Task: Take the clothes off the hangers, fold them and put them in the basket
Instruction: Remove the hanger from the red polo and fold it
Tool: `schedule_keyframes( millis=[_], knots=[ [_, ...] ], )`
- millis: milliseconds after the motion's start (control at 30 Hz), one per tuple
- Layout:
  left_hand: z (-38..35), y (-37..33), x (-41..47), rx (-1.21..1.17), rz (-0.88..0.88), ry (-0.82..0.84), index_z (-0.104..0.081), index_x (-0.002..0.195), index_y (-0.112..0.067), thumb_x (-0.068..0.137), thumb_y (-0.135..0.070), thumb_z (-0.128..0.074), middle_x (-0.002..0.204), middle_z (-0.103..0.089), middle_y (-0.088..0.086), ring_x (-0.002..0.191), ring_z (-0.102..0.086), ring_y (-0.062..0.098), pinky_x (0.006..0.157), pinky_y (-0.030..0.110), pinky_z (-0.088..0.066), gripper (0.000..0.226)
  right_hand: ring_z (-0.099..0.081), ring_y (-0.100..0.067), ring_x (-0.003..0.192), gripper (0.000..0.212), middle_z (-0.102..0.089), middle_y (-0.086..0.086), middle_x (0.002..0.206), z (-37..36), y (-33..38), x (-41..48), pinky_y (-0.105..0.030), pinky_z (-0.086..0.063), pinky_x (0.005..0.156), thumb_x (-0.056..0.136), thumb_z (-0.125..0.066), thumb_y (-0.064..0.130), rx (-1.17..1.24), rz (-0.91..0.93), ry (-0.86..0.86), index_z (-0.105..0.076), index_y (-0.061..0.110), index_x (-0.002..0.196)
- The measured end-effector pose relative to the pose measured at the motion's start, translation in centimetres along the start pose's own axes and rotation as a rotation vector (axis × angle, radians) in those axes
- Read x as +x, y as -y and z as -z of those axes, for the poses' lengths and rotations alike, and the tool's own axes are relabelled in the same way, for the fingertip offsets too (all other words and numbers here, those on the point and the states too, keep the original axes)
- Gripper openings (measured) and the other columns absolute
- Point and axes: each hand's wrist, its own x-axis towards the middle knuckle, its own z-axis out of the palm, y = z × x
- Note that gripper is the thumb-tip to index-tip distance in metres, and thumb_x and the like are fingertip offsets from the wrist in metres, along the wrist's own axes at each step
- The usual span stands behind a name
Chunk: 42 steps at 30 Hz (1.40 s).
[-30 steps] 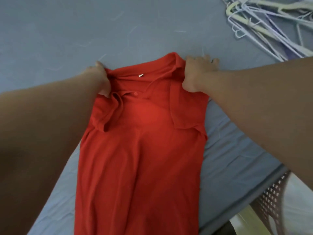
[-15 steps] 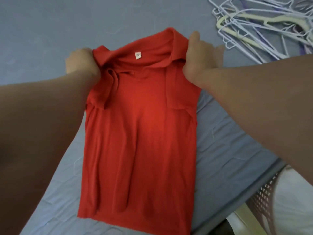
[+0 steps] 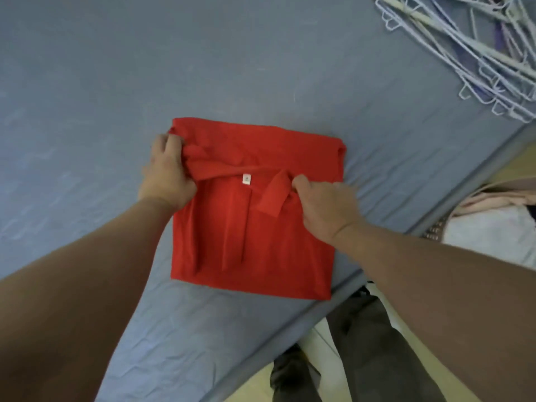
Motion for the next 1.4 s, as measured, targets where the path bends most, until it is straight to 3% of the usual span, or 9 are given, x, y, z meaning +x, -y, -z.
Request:
schedule_keyframes(
  millis=[100, 200, 533, 633, 767, 867, 1000, 1167, 1400],
  knots=[
    [-0.7, 2.3, -5.3, 0.097, -0.114, 0.135, -0.051, 0.115, -0.006, 0.068, 0.002, -0.062, 0.13, -0.042, 0.02, 0.103, -0.055, 0.046, 0.086, 0.051, -0.049, 0.049, -0.068, -0.033, 0.094, 0.048, -0.064, -0.008, 0.109, -1.9, 2.4, -4.3, -0.038, -0.046, 0.069, 0.088, -0.054, 0.016, -0.049, 0.007, 0.267, -0.041, 0.012, 0.134],
    [-1.7, 4.4, -9.0, 0.197, -0.181, 0.237, -0.057, 0.111, -0.002, 0.066, 0.003, -0.069, 0.131, -0.045, 0.023, 0.098, -0.059, 0.048, 0.079, 0.051, -0.052, 0.047, -0.064, -0.03, 0.099, 0.057, -0.06, -0.008, 0.116, -3.6, 3.1, -6.6, -0.039, -0.046, 0.071, 0.092, -0.052, 0.017, -0.106, 0.048, 0.428, -0.029, 0.014, 0.143],
    [-5.1, 10.1, -17.2, 0.345, -0.167, 0.339, -0.059, 0.108, -0.006, 0.072, -0.011, -0.077, 0.14, -0.047, 0.021, 0.094, -0.061, 0.051, 0.073, 0.054, -0.054, 0.04, -0.054, -0.028, 0.086, 0.059, -0.044, -0.011, 0.116, -6.7, 4.7, -12.7, -0.04, -0.045, 0.063, 0.095, -0.048, 0.013, -0.193, 0.16, 0.441, -0.017, 0.027, 0.143],
    [-5.7, 10.5, -18.4, 0.463, -0.058, 0.442, -0.058, 0.119, -0.014, 0.08, -0.019, -0.068, 0.157, -0.033, 0.008, 0.122, -0.047, 0.048, 0.087, 0.055, -0.05, 0.041, -0.052, -0.029, 0.086, 0.072, -0.04, -0.012, 0.123, -7.9, 4.6, -13.4, -0.04, -0.047, 0.063, 0.091, -0.053, 0.012, -0.216, 0.227, 0.584, -0.012, 0.033, 0.147],
    [-5.6, 8.9, -17.8, 0.647, 0.048, 0.55, -0.052, 0.131, -0.027, 0.085, -0.022, -0.053, 0.161, -0.022, -0.003, 0.138, -0.032, 0.037, 0.111, 0.052, -0.029, 0.046, -0.055, -0.027, 0.088, 0.062, -0.045, -0.008, 0.123, -8.6, 4.7, -13.0, -0.038, -0.046, 0.067, 0.097, -0.045, 0.041, -0.172, 0.244, 0.61, -0.012, 0.03, 0.149],
    [-5.1, 6.5, -15.7, 0.693, 0.033, 0.332, -0.064, 0.11, -0.018, 0.087, -0.013, -0.045, 0.124, -0.061, 0.008, 0.121, -0.048, 0.039, 0.11, 0.057, -0.025, 0.031, -0.058, -0.025, 0.087, 0.039, -0.05, -0.003, 0.112, -7.5, 4.4, -11.5, -0.039, -0.049, 0.068, 0.097, -0.036, 0.042, 0.049, 0.049, 0.337, -0.037, 0.022, 0.13],
    [-5.1, 0.6, -11.1, 0.517, -0.107, 0.126, -0.058, 0.092, -0.008, 0.073, -0.008, -0.056, 0.093, -0.06, 0.016, 0.088, -0.055, 0.038, 0.08, 0.047, -0.038, 0.019, -0.051, -0.028, 0.104, 0.031, -0.049, -0.008, 0.113, -6.9, 2.9, -8.3, -0.043, -0.047, 0.084, 0.095, -0.047, 0.043, 0.295, -0.51, -0.064, -0.046, 0.017, 0.111],
    [-8.1, -12.0, -4.4, 0.273, -0.27, 0.249, -0.054, 0.115, -0.009, 0.084, -0.014, -0.051, 0.12, -0.053, 0.014, 0.094, -0.06, 0.041, 0.075, 0.046, -0.045, 0.032, -0.054, -0.034, 0.121, 0.084, -0.052, -0.018, 0.135, -8.0, 0.2, -6.4, -0.042, -0.046, 0.102, 0.082, -0.063, 0.062, 0.839, -1.13, 0.176, -0.039, 0.003, 0.138],
    [-14.6, -22.9, 1.0, 0.358, -0.257, 0.628, -0.051, 0.135, -0.012, 0.093, -0.052, -0.05, 0.14, -0.049, 0.016, 0.126, -0.051, 0.037, 0.103, 0.041, -0.042, 0.059, -0.062, -0.027, 0.116, 0.069, -0.064, -0.01, 0.129, -9.2, -0.8, -8.6, -0.037, -0.05, 0.1, 0.078, -0.077, 0.05, 1.09, -0.918, 0.623, -0.06, 0.009, 0.131]
  ],
)
